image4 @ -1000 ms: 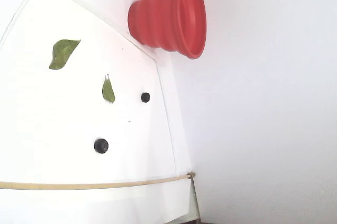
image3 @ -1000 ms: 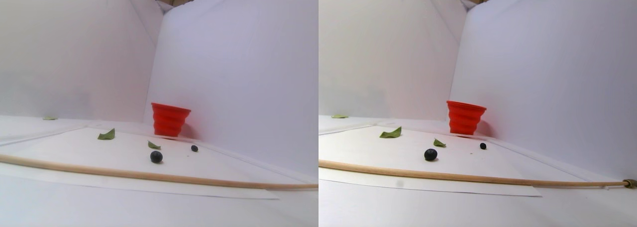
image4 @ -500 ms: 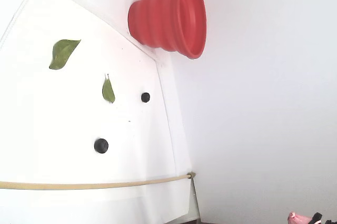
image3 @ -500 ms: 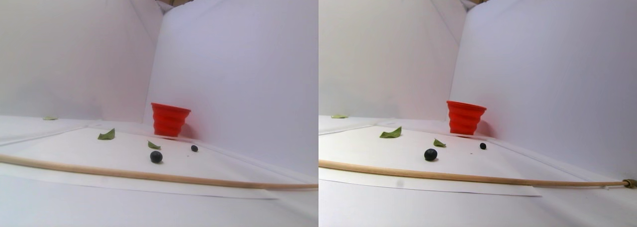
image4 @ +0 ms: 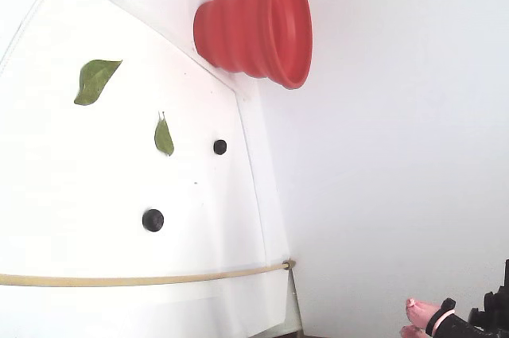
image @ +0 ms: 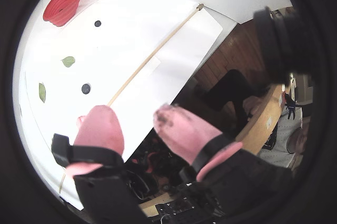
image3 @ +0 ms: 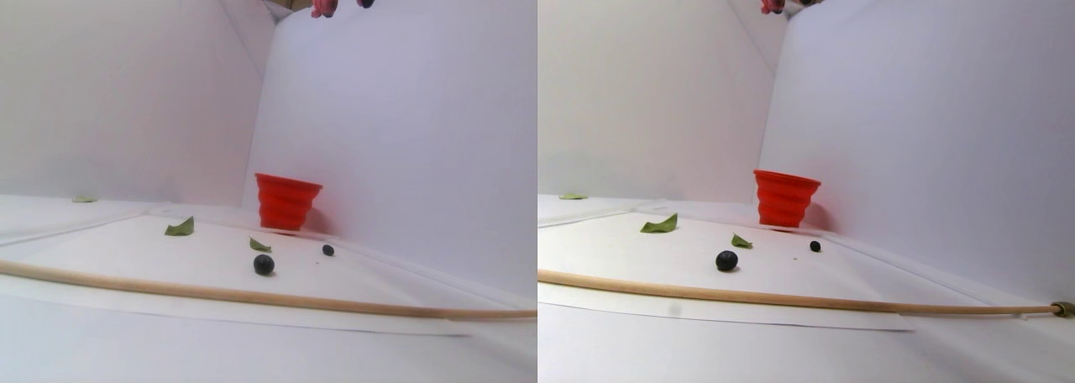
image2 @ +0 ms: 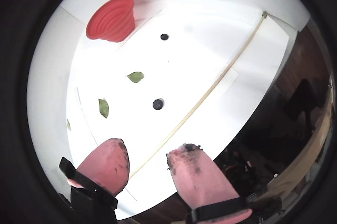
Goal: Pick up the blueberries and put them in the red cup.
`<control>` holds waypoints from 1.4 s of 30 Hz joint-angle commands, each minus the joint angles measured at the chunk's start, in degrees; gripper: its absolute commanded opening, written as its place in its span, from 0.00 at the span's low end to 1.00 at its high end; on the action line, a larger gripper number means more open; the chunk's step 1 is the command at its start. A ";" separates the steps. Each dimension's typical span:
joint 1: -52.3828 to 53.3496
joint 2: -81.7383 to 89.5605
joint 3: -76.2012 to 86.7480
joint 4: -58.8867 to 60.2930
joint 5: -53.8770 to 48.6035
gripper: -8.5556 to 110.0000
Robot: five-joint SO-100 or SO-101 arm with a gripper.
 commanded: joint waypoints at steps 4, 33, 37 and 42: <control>0.26 -1.76 0.70 -6.06 -2.81 0.20; -3.87 -13.54 8.09 -21.62 -7.91 0.22; -3.96 -16.35 8.44 -24.43 -8.79 0.22; -4.57 -19.86 9.23 -28.04 -9.67 0.22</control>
